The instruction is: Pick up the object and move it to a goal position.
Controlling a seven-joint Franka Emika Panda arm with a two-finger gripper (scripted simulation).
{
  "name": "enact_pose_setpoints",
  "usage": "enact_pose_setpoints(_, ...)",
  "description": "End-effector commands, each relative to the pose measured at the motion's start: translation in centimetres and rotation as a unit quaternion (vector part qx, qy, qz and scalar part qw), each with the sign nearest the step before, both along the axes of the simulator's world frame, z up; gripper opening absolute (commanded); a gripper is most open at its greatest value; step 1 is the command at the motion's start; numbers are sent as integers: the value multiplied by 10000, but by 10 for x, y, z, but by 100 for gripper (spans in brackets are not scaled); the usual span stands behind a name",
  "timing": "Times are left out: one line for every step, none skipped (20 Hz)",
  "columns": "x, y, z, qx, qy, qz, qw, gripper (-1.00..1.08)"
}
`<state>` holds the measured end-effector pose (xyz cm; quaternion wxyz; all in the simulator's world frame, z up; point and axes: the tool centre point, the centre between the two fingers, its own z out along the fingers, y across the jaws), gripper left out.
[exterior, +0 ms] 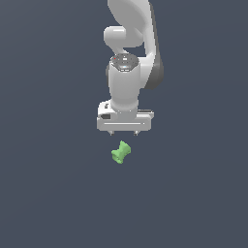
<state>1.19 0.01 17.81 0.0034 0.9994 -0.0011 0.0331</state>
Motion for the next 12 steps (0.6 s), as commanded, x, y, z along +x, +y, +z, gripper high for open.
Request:
enact_pose_setpoints(0, 0, 0, 0, 0, 0, 10000, 100)
enact_pose_setpoints(0, 0, 0, -1, -1, -3, 10000, 100)
enact_pose_setpoints(0, -1, 0, -6, -4, -12, 10000, 100)
enact_pose_setpoints(0, -3, 1, -13, -10, -27, 10000, 100)
enact_pose_setpoints(1, -6, 1, -23, -17, -48, 10000, 100)
enact_pose_setpoints(1, -9, 2, -35, -27, -73, 10000, 100)
enact_pose_setpoints(1, -13, 3, -51, -40, -103, 9999, 100)
enact_pose_setpoints(2, -17, 4, -69, -54, -133, 9999, 100)
enact_pose_setpoints(2, -21, 5, -85, -66, -155, 9998, 100)
enact_pose_setpoints(2, -24, 6, -98, -77, -170, 9998, 100)
enact_pose_setpoints(2, -26, 7, -109, -85, -177, 9997, 100)
enact_pose_setpoints(2, -28, 8, -116, -91, -177, 9997, 100)
